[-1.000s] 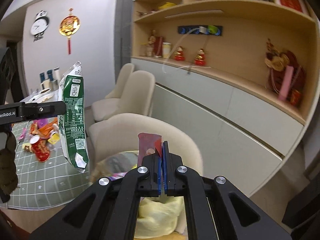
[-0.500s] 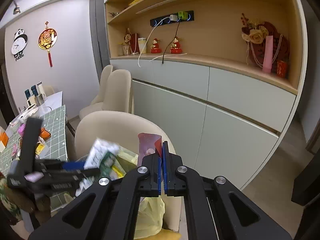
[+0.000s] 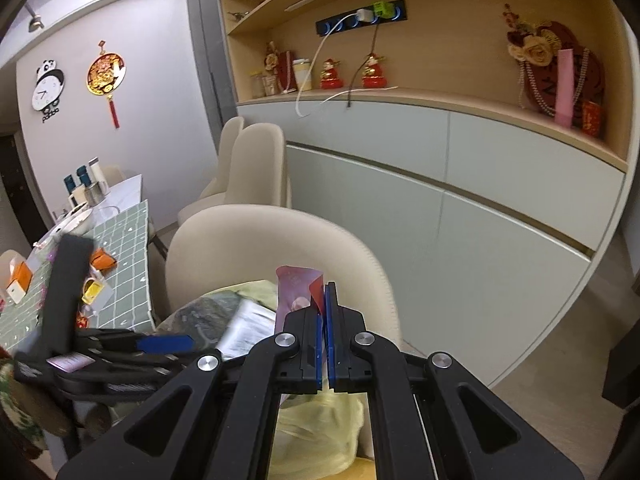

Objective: Collect trash
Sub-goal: 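Carry the milk carton and purple wrapper over the yellow trash bag, then open the left gripper into the trash bag while the right releases the wrapper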

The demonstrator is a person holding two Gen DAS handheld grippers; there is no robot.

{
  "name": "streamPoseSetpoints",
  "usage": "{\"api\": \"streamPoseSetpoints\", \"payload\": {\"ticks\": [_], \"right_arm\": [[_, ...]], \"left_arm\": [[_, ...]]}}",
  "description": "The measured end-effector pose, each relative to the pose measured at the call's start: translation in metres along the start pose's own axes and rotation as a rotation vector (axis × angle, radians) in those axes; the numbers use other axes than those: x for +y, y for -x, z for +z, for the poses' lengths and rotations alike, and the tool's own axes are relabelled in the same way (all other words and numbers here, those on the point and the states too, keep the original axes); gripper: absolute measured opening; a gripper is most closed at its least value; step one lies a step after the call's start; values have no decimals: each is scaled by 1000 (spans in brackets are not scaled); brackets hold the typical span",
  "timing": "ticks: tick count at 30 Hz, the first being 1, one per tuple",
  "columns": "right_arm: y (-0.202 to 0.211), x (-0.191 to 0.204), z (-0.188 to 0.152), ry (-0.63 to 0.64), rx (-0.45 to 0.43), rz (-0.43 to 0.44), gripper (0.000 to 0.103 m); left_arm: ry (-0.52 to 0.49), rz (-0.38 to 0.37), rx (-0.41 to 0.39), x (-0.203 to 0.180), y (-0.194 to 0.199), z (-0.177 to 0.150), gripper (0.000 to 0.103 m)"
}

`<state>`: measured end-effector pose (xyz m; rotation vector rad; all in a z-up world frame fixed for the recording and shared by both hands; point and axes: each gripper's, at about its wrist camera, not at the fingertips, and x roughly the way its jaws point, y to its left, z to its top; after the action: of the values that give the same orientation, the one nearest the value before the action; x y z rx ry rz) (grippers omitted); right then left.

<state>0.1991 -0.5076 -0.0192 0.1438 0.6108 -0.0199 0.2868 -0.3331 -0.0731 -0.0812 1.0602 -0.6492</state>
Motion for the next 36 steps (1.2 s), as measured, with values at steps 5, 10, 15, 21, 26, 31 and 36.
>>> {"api": "streamPoseSetpoints", "payload": {"ticks": [5, 10, 15, 21, 26, 31, 36], "right_arm": [[-16, 16, -3, -5, 42, 71, 4], [-37, 43, -8, 13, 97, 153, 4], [-51, 60, -14, 31, 141, 172, 6], [-46, 68, -19, 33, 142, 163, 32], [-37, 74, -20, 33, 125, 152, 34], [-24, 101, -17, 55, 98, 161, 34], [-14, 142, -18, 84, 66, 203, 40]], "left_arm": [[19, 25, -112, 17, 52, -4, 59], [8, 81, -162, 35, 85, -13, 59], [37, 107, -174, 58, 109, -27, 60], [65, 143, -170, 82, 125, -42, 60], [88, 159, -178, 106, 144, -61, 60], [115, 205, -231, 136, 175, -77, 60], [186, 286, -298, 184, 216, -100, 60]]}}
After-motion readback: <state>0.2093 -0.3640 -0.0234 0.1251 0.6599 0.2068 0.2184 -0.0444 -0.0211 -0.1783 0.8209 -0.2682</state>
